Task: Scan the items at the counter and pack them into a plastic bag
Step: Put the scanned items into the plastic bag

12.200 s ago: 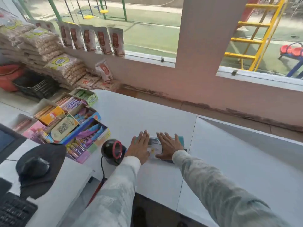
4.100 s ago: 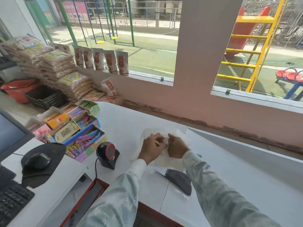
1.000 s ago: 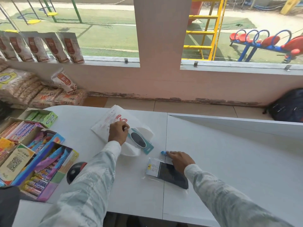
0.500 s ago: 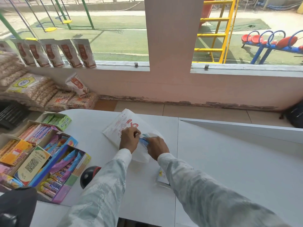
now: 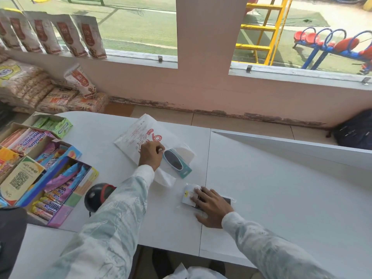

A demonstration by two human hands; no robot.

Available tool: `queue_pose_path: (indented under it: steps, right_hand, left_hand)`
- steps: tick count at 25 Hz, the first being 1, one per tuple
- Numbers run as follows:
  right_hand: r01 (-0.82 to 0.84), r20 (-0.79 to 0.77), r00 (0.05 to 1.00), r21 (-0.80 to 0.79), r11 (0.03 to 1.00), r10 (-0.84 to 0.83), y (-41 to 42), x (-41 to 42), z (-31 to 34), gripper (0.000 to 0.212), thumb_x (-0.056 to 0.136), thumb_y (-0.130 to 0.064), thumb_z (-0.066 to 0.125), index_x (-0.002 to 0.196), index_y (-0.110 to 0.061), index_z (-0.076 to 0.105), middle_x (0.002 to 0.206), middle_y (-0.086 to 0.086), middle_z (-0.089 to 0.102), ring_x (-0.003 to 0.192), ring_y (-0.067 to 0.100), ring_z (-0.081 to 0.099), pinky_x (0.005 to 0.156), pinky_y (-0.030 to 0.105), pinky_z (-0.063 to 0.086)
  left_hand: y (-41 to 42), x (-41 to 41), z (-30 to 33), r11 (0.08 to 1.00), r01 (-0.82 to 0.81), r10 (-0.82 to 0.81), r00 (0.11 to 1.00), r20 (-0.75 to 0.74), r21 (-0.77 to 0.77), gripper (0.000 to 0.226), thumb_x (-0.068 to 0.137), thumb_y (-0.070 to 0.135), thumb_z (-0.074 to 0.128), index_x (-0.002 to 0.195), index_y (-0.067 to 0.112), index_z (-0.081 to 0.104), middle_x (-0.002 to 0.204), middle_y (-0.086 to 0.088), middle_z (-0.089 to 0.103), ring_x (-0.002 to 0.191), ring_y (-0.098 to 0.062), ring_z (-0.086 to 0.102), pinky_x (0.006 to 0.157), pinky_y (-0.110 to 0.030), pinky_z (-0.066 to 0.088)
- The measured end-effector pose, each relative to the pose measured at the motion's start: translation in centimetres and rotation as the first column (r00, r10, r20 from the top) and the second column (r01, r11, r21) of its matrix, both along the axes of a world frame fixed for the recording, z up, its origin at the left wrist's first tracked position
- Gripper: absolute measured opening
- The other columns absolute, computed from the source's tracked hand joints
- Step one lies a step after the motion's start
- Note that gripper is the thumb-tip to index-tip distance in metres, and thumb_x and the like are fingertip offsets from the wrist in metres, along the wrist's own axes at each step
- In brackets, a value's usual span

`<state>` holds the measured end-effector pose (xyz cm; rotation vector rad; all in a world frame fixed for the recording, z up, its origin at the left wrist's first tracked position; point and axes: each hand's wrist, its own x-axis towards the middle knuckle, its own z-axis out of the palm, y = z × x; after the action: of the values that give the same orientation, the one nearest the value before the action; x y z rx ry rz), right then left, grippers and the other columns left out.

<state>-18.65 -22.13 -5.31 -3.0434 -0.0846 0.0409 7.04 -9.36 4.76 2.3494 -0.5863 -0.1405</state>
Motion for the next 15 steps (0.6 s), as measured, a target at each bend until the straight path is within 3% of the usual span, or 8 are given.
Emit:
queue_pose_path:
  steps: [5, 9, 12, 15]
  right_hand:
    - [0.155, -0.017, 0.988, 0.037, 0.987, -0.155, 0.7, -0.5, 0.1, 0.043, 0.086, -0.039, 0.058, 0.128, -0.035, 0.048, 0.143, 0.002, 0.049, 0.117, 0.036, 0.054, 0.072, 0.048, 0.054]
    - [0.233, 0.016, 0.972, 0.088, 0.969, -0.235, 0.9, 0.1, 0.4, 0.037, 0.081, -0.025, 0.063, 0.117, -0.034, 0.058, 0.128, 0.003, 0.058, 0.099, 0.037, 0.058, 0.066, 0.046, 0.052]
    - [0.255, 0.098, 0.957, 0.155, 0.955, -0.271, 0.5, 0.3, 0.8, 0.025, 0.08, -0.025, 0.066, 0.105, -0.032, 0.066, 0.119, 0.001, 0.062, 0.096, 0.035, 0.058, 0.068, 0.045, 0.052]
    - [0.273, 0.192, 0.917, 0.336, 0.902, -0.349, -0.1, 1.5, 2.0, 0.017, 0.084, -0.029, 0.065, 0.101, -0.032, 0.069, 0.117, -0.003, 0.064, 0.097, 0.031, 0.056, 0.076, 0.041, 0.052]
  left_hand:
    - [0.1, -0.4, 0.1, 1.0, -0.004, 0.004, 1.0, -0.001, 0.015, 0.011, 0.082, -0.001, 0.068, 0.084, 0.004, 0.077, 0.085, -0.019, 0.076, 0.074, -0.028, 0.064, 0.081, -0.032, 0.053]
    - [0.1, -0.6, 0.0, 0.999, -0.006, 0.006, 1.0, -0.005, 0.032, 0.01, 0.083, -0.001, 0.068, 0.085, 0.003, 0.077, 0.086, -0.019, 0.076, 0.077, -0.032, 0.067, 0.079, -0.03, 0.05]
    - [0.2, -0.3, -0.1, 0.999, -0.007, 0.008, 1.0, -0.014, 0.041, 0.011, 0.083, 0.0, 0.068, 0.085, 0.005, 0.078, 0.086, -0.018, 0.076, 0.079, -0.033, 0.067, 0.082, -0.034, 0.055]
    - [0.1, 0.3, 0.1, 0.999, -0.018, 0.018, 1.0, -0.006, 0.042, 0.013, 0.082, 0.001, 0.067, 0.082, 0.009, 0.078, 0.083, -0.016, 0.076, 0.08, -0.034, 0.067, 0.081, -0.044, 0.059]
